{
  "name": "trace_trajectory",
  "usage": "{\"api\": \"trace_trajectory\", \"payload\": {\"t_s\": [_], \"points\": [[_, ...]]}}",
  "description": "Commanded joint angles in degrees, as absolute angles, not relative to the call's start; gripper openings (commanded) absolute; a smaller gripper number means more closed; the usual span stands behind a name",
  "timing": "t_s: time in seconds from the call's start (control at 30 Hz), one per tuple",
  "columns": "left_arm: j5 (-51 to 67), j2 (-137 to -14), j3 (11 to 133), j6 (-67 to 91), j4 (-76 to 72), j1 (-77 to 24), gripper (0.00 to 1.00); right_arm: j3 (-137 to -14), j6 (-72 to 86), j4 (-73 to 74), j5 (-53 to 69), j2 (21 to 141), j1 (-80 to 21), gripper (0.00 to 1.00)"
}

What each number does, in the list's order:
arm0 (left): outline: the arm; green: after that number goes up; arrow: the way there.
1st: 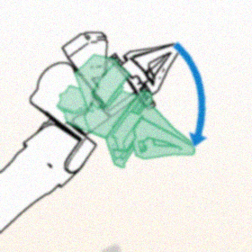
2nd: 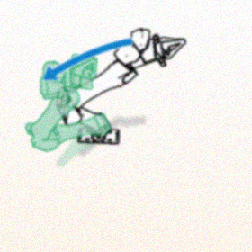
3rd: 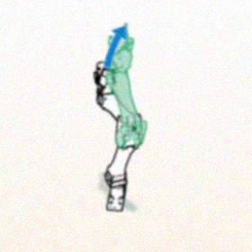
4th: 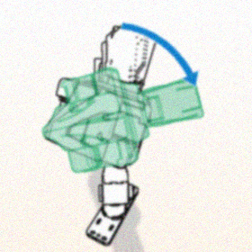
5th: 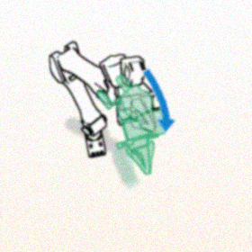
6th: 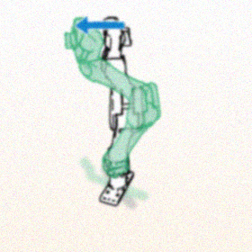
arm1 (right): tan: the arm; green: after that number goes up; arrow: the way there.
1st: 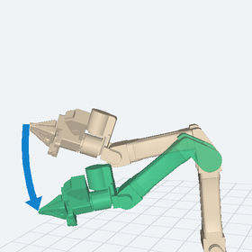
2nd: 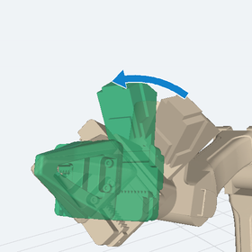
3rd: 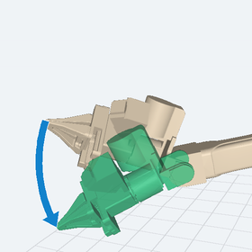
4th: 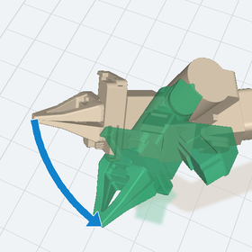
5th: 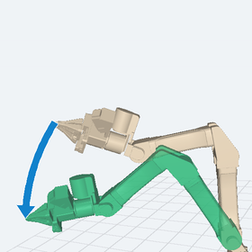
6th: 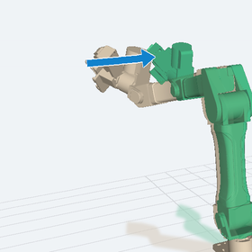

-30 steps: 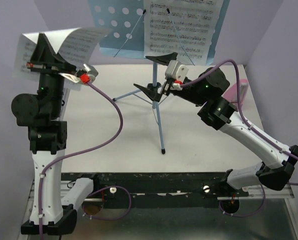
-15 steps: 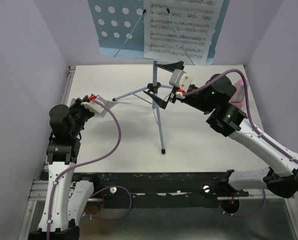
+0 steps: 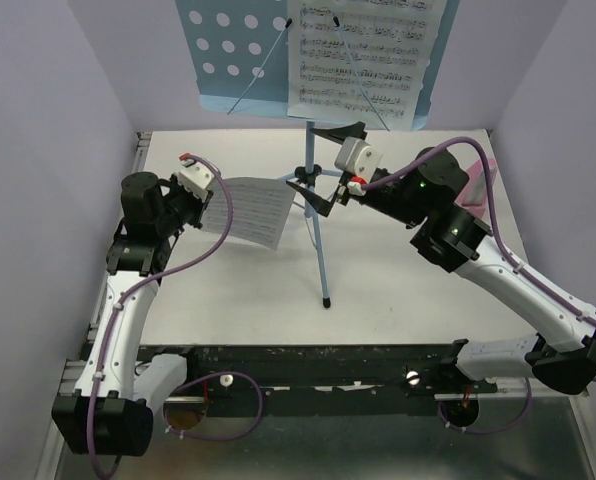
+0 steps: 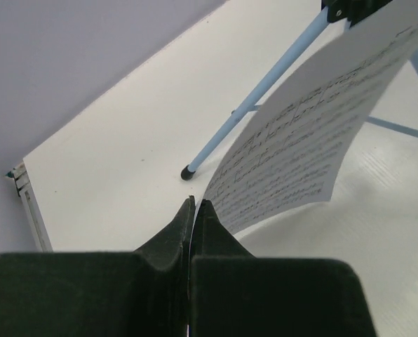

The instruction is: Pack up the instrument practice props

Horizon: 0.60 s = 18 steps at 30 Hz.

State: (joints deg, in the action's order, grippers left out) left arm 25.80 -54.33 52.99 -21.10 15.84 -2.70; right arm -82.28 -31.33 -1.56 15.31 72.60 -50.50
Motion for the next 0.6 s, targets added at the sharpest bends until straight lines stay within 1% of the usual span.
{"api": "trace_trajectory", "payload": {"t_s": [0.0, 0.13, 0.27, 0.4, 0.5, 0.57], "points": [[31.5, -51.3, 62.4, -21.0, 30.0, -1.8, 0.00, -81.0, -32.6, -2.6, 11.8, 71.7, -50.1, 1.00], [27.4, -44.9, 63.8, -21.6, 40.8, -1.6, 0.00, -78.9, -32.6, -3.3, 9.0, 70.8, -50.0, 1.00], [25.0, -40.2, 63.6, -26.3, 49.9, -1.6, 0.00, -77.3, -31.7, -3.3, 8.6, 69.9, -49.8, 1.00], [25.4, -39.8, 65.8, -30.4, 57.8, -2.1, 0.00, -76.9, -30.4, -2.4, 9.0, 70.0, -49.2, 0.99], [22.6, -40.6, 68.2, -32.0, 62.5, -2.4, 0.00, -76.7, -29.0, -2.1, 9.2, 70.2, -48.8, 0.99], [19.3, -40.7, 67.3, -33.4, 63.9, -2.3, 0.00, -76.6, -28.0, -2.2, 9.1, 70.3, -48.6, 1.00]]}}
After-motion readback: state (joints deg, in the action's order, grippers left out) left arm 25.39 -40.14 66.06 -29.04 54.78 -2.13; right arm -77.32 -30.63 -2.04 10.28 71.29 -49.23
